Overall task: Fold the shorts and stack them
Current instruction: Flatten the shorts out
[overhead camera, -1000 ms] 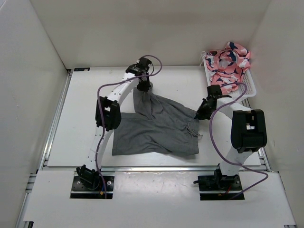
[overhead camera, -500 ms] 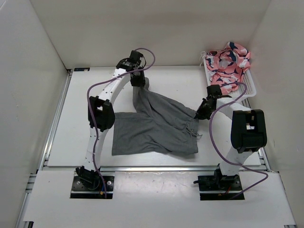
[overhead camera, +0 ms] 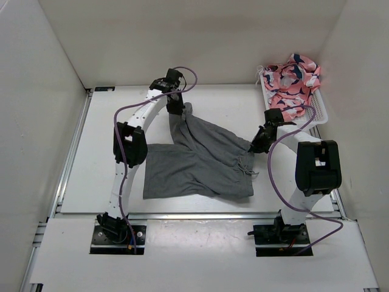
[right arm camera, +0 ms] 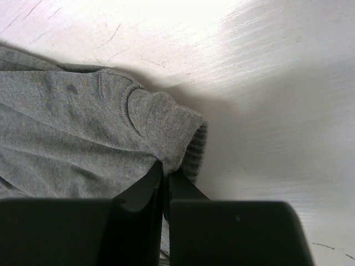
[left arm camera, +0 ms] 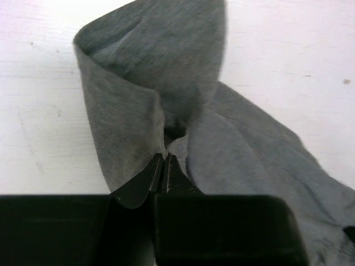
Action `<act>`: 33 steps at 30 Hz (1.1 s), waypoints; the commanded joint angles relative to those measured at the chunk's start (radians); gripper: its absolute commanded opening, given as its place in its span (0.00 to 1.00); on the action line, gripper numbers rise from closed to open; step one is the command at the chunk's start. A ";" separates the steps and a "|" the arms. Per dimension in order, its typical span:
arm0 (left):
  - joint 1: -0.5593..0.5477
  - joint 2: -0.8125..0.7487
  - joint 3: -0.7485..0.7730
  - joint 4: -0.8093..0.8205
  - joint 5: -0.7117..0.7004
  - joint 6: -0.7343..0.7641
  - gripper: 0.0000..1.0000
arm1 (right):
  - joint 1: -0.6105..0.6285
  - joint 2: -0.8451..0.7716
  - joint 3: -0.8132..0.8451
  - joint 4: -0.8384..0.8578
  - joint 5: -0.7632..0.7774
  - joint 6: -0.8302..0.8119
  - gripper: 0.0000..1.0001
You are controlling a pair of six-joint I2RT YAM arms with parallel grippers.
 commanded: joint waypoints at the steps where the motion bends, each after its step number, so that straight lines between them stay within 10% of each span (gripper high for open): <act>1: 0.034 -0.122 -0.087 -0.010 -0.081 -0.012 0.10 | 0.007 -0.044 0.024 0.009 0.012 -0.011 0.00; 10: 0.211 -0.394 -0.587 0.026 -0.186 -0.065 0.10 | 0.007 -0.076 0.024 -0.011 0.055 -0.031 0.00; 13: 0.242 -0.383 -0.632 0.036 -0.129 -0.065 0.57 | 0.016 -0.076 0.033 -0.011 0.055 -0.040 0.17; 16: 0.233 -0.363 -0.541 0.026 -0.104 -0.055 0.81 | 0.027 -0.076 0.042 -0.031 0.066 -0.040 0.40; 24: 0.147 -0.091 -0.021 -0.065 -0.026 -0.024 0.64 | 0.038 -0.111 0.066 -0.081 0.170 -0.060 0.40; 33: 0.090 0.146 0.239 -0.038 0.032 0.008 0.88 | 0.056 -0.055 0.134 -0.115 0.257 -0.104 0.64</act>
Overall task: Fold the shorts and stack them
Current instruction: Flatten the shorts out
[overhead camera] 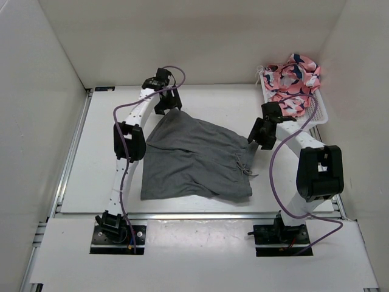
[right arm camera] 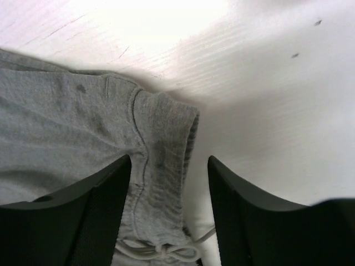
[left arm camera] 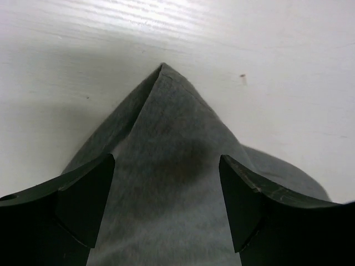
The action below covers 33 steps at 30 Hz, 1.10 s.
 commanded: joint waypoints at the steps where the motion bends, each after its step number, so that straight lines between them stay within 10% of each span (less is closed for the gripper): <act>1: -0.023 0.043 0.101 -0.005 0.019 0.033 0.88 | 0.003 0.037 0.073 -0.036 0.059 -0.051 0.67; 11: -0.024 0.131 0.128 0.029 0.062 0.024 0.87 | 0.003 0.114 0.136 -0.057 0.073 -0.061 0.59; 14: -0.024 0.131 0.128 0.056 0.138 0.015 0.57 | 0.013 0.123 0.136 -0.048 0.063 -0.051 0.51; 15: -0.024 0.131 0.128 0.056 0.152 0.015 0.21 | 0.023 0.123 0.136 -0.048 0.063 -0.051 0.49; 16: -0.011 0.131 0.128 0.056 0.161 0.024 0.10 | 0.023 0.123 0.145 -0.039 0.053 -0.051 0.43; 22: 0.093 0.015 0.005 0.076 0.102 0.015 0.10 | 0.046 0.169 0.181 -0.039 0.028 -0.071 0.00; 33: 0.220 -0.041 -0.017 0.076 0.079 0.026 0.10 | 0.166 0.229 0.363 -0.060 0.099 -0.090 0.00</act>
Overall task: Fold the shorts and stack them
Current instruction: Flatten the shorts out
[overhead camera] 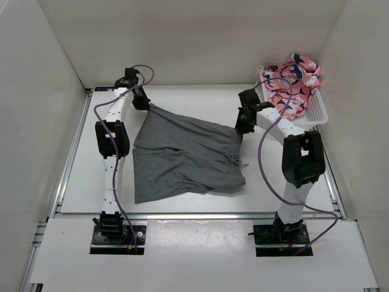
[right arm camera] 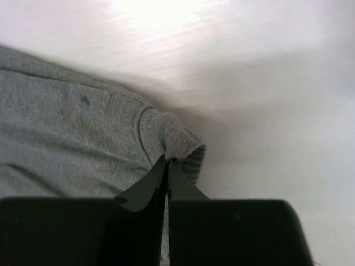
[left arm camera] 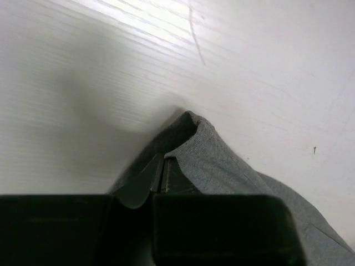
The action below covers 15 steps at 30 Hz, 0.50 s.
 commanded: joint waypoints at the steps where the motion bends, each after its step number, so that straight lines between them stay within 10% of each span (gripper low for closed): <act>1: 0.011 -0.099 0.004 0.020 -0.025 0.011 0.10 | 0.013 0.027 0.091 -0.027 0.056 -0.025 0.00; 7: 0.073 -0.075 0.045 0.020 0.006 -0.014 0.10 | 0.013 0.203 0.319 -0.045 0.078 -0.076 0.00; 13: 0.106 -0.010 0.151 0.039 0.084 -0.026 0.10 | 0.013 0.428 0.611 -0.097 0.069 -0.179 0.41; 15: 0.106 -0.010 0.136 0.039 0.097 -0.026 0.26 | 0.013 0.472 0.708 -0.125 0.069 -0.208 0.56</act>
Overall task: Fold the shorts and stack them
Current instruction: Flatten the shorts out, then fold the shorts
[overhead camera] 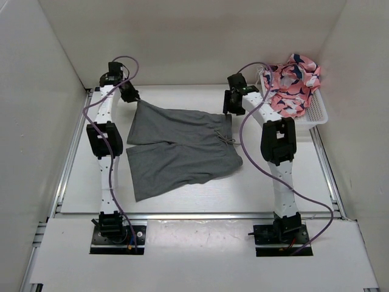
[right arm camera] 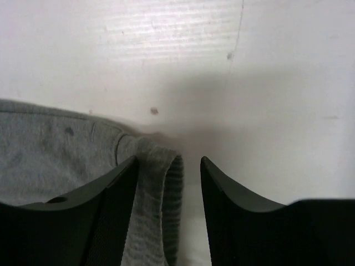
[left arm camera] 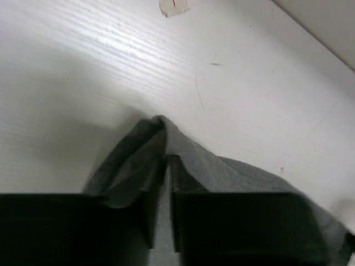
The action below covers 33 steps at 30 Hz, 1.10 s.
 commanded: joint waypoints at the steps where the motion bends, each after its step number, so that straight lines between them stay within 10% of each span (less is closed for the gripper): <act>1: 0.011 -0.017 0.013 0.031 0.044 -0.006 0.33 | -0.003 0.043 0.136 -0.052 0.003 -0.092 0.60; 6: 0.011 -0.036 -0.045 0.031 0.042 0.031 0.88 | -0.014 0.117 0.226 -0.084 -0.055 -0.152 0.62; 20: 0.011 0.090 -0.019 0.031 0.119 0.033 0.99 | -0.089 0.136 0.136 -0.017 -0.457 -0.161 0.48; 25: 0.011 0.101 -0.007 0.031 0.178 0.043 0.79 | -0.089 0.114 0.104 -0.008 -0.504 -0.161 0.31; 29: 0.002 0.101 -0.007 0.031 0.205 0.053 0.10 | -0.089 0.103 0.093 -0.008 -0.514 -0.161 0.14; 33: 0.002 0.055 -0.016 0.031 0.189 0.053 0.10 | -0.089 0.064 0.072 0.004 -0.485 -0.161 0.01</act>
